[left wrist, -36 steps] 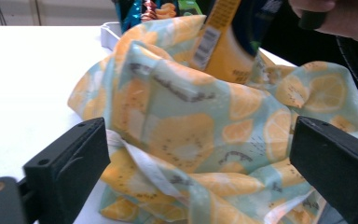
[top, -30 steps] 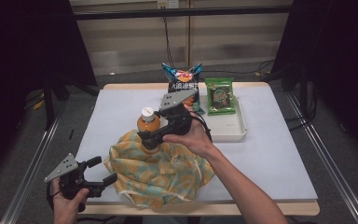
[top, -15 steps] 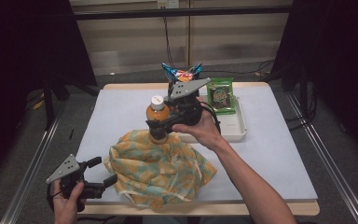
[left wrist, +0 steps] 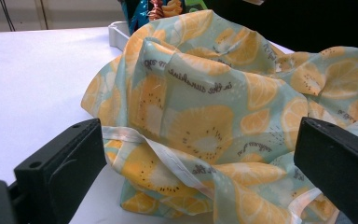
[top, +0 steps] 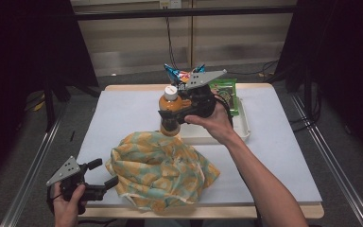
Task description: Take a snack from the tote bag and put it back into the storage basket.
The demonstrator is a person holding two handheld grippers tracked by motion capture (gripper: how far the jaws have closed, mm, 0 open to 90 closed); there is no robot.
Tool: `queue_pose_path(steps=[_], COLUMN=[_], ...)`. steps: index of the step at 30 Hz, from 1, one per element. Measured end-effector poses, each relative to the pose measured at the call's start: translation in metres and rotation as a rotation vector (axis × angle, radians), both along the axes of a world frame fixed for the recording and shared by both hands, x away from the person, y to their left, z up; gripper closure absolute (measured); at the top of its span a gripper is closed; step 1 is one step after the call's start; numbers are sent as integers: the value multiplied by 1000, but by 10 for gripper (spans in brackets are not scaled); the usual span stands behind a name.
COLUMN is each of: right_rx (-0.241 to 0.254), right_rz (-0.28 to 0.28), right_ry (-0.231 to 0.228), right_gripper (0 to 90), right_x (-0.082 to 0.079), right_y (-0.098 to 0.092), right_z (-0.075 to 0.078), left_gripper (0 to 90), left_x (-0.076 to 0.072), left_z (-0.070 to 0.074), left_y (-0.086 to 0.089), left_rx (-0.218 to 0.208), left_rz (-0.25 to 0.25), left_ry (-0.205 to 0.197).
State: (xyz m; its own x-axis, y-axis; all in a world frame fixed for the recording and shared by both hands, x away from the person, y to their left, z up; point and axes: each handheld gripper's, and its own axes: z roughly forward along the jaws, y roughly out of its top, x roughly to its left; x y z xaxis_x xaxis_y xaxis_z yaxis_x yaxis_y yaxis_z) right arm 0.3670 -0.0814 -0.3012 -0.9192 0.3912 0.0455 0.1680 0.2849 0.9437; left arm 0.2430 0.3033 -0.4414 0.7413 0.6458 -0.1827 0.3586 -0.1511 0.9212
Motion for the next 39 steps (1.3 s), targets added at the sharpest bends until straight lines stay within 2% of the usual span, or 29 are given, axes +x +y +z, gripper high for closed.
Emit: queue_pose_path(steps=[4, 5, 7, 9, 10, 12, 13, 14, 16, 17, 22, 28, 39], right_rx=[-8, -6, -8, -9, -9, -10, -11, -13, -21, -22, -27, -37, -54], right_rz=[-19, -23, -35, -42, -45, -47, -49, -51, -56, -59, -78, -102, -122], right_ry=[3, 4, 7, 15, 18, 23, 26, 26, 28, 32, 44, 57, 67], right_gripper=[304, 303, 303, 303, 304, 303, 304, 304, 303, 304, 304, 304, 304], right_x=[7, 9, 12, 15, 17, 20, 21, 23, 26, 27, 37, 46, 53], right_y=[-7, -9, -12, -14, -15, -17, -18, -18, -20, -21, -26, -33, -36], right_z=[0, 0, -2, -4, -6, -9, -10, -12, -14, -15, -22, -32, -51], left_gripper=[18, 18, 18, 18, 18, 18, 18, 18, 18, 18, 18, 18, 18], left_x=[0, -1, -1, -1, 0, -1, -2, -1, -1, -1, 0, 0, -1], left_z=[-1, 0, -1, -1, -1, -1, 0, 0, 0, 0, 1, 1, 1], left_y=[0, -1, 0, -1, -1, -3, -5, -4, -4, -4, -2, -1, -2], left_rx=[-6, 3, 5, 10, 7, 24, 33, 30, 32, 12, 33, 30, 31], left_rz=[2, 27, 28, 16, -8, -23, -1, -26, -21, -16, 2, 4, 5], left_ry=[4, 2, 0, 1, 2, -3, -4, -7, -11, -7, -8, -12, -12])
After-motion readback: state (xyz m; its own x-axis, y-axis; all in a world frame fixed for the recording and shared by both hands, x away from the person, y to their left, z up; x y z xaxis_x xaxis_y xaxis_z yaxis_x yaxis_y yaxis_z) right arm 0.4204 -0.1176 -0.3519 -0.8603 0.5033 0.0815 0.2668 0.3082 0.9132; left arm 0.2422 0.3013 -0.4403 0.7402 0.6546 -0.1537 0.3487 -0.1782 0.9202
